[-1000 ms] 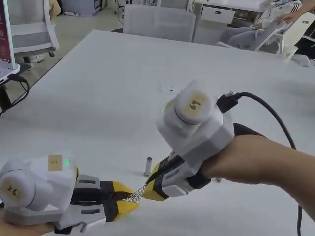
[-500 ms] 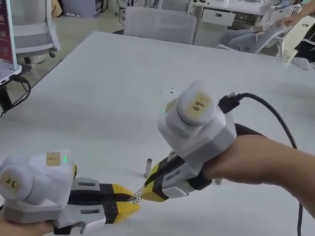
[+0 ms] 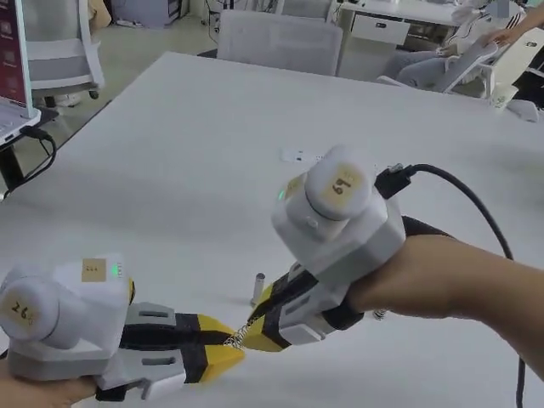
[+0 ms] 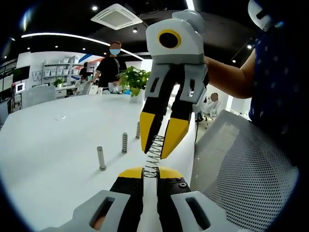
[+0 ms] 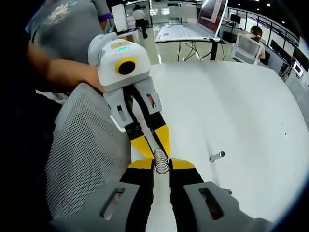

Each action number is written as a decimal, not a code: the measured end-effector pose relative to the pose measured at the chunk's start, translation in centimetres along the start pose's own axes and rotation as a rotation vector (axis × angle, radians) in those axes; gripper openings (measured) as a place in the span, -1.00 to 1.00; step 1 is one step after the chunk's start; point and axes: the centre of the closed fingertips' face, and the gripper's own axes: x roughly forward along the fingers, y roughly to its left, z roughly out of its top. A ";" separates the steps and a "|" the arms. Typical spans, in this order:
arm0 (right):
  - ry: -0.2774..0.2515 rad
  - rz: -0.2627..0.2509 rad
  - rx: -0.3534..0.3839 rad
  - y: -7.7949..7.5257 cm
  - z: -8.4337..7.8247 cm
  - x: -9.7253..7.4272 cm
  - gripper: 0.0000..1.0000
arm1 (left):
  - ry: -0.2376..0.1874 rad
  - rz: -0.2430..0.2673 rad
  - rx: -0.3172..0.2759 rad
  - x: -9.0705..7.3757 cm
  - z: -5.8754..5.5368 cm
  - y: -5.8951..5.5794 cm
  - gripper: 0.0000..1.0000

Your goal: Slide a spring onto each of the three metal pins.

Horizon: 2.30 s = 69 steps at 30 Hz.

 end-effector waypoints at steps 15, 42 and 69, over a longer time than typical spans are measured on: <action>-0.007 0.006 0.015 0.6 0.1 0.1 -0.83 | -0.032 -0.006 0.020 0.1 0.6 -0.8 -0.96; 0.049 -0.008 -0.001 -0.4 0.2 -0.1 -0.83 | -0.018 0.032 0.112 -0.2 0.4 0.7 -0.71; 0.111 -0.097 -0.025 -3.9 -0.5 -2.0 -0.83 | 0.040 0.208 0.168 -1.2 -2.1 3.9 0.10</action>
